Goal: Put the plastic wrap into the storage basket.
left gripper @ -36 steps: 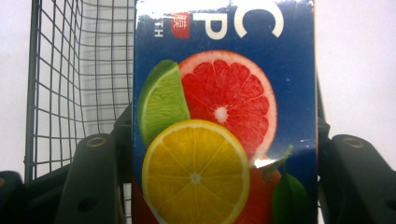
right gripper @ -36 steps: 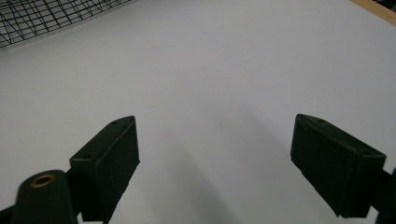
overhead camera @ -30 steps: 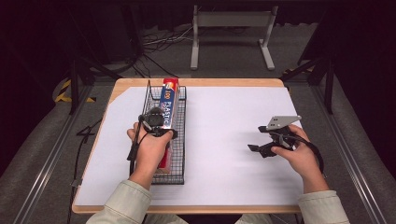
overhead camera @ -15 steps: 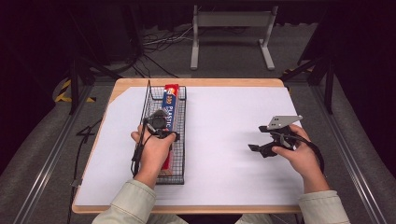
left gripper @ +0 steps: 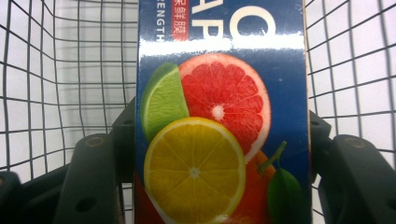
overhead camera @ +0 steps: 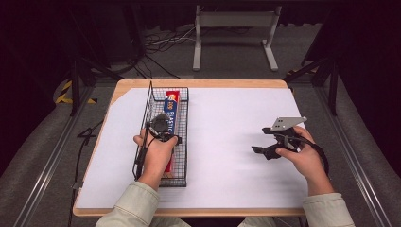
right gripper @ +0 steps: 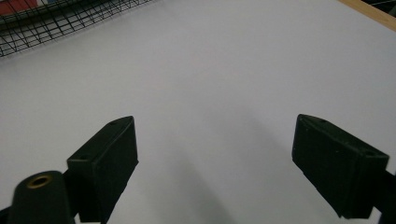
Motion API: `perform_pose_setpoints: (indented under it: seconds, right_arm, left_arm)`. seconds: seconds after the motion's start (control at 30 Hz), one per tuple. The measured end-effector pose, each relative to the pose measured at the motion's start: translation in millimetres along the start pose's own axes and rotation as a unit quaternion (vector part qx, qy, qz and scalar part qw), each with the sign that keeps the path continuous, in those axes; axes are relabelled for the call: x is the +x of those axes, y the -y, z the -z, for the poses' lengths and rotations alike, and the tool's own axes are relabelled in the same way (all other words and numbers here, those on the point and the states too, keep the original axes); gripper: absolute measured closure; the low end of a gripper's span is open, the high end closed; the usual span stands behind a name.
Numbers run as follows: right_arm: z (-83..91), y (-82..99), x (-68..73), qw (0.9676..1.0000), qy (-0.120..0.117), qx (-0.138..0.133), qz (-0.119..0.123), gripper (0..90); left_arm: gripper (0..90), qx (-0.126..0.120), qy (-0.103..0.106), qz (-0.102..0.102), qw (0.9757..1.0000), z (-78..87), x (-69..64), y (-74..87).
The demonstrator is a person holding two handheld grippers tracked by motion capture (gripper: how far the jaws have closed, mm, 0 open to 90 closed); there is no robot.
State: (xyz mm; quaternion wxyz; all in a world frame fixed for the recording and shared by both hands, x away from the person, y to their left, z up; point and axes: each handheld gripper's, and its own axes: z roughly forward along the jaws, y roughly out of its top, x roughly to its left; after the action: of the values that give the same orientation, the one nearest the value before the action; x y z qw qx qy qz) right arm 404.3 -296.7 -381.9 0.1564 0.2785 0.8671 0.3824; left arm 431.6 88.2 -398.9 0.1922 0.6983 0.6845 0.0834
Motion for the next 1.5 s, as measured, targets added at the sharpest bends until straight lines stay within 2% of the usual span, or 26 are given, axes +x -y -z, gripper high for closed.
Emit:
perform_pose_setpoints:
  seconds: [0.17, 0.3, 0.63, 0.77, 0.8, 0.87, 0.93, 0.97, 1.07, 1.13, 1.2, 1.27, 1.37, 1.5]
  right_arm:
    - [-0.1, -0.4, 0.6, 1.0, -0.002, -0.002, 0.002, 14.6]
    - [0.5, -0.4, 0.6, 1.0, -0.003, -0.004, 0.002, 14.6]
    - [0.7, -1.6, 2.3, 0.9999, -0.007, -0.009, 0.008, 14.6]
    - [-0.2, -1.7, 2.9, 0.9999, -0.007, -0.006, 0.009, 14.6]
    - [-0.5, -1.7, 3.0, 0.9999, -0.007, -0.005, 0.009, 14.6]
    - [-1.0, -1.8, 3.2, 0.9999, -0.009, -0.006, 0.009, 13.8]
    - [-1.2, -1.8, 3.2, 0.9999, -0.009, -0.005, 0.009, 13.8]
    - [-1.3, -1.8, 3.2, 0.9999, -0.009, -0.005, 0.01, 13.8]
    - [-1.2, -1.9, 3.3, 0.9999, -0.009, -0.005, 0.009, 13.8]
    - [-1.1, -1.6, 2.6, 0.9999, -0.006, -0.005, 0.008, 13.8]
    - [-1.1, -1.1, 2.3, 0.9999, -0.007, -0.005, 0.007, 13.9]
    - [-1.0, -1.1, 2.1, 0.9999, -0.007, -0.005, 0.007, 13.9]
    - [-1.2, -1.0, 2.0, 0.9999, -0.008, -0.005, 0.006, 13.8]
    - [-1.6, -0.8, 1.8, 0.9999, -0.009, -0.003, 0.005, 13.9]
  left_arm:
    - [38.2, 0.001, -0.01, -0.004, 0.9999, -2.7, -1.1, 0.0]
    - [37.9, -0.001, -0.009, -0.002, 1.0, -3.0, -2.6, 0.6]
    - [36.1, -0.008, -0.016, -0.013, 0.9997, -8.6, -4.1, 5.0]
    - [33.0, -0.02, -0.003, -0.009, 0.9997, -4.2, -4.2, 2.9]
    - [31.4, -0.019, 0.004, -0.013, 0.9997, -3.0, -3.8, 1.8]
    - [27.8, -0.021, -0.002, -0.022, 0.9995, -0.5, -4.0, 0.7]
    - [27.1, -0.023, -0.001, -0.023, 0.9995, 1.4, -4.2, -0.3]
    - [23.4, -0.024, -0.002, -0.024, 0.9994, 3.2, -5.0, -0.8]
    - [22.5, -0.03, -0.006, -0.039, 0.9988, 9.3, -8.0, -3.9]
    - [22.6, -0.025, -0.021, -0.054, 0.998, 14.2, -9.7, -7.8]
    - [24.0, -0.021, -0.028, -0.059, 0.9976, 17.7, -9.5, -11.8]
    - [26.6, -0.007, -0.017, -0.062, 0.9979, 22.8, -8.6, -16.8]
    - [28.5, 0.001, -0.014, -0.059, 0.9982, 32.7, -8.3, -24.1]
    - [31.0, 0.018, -0.018, -0.067, 0.9974, 41.3, -10.3, -30.2]
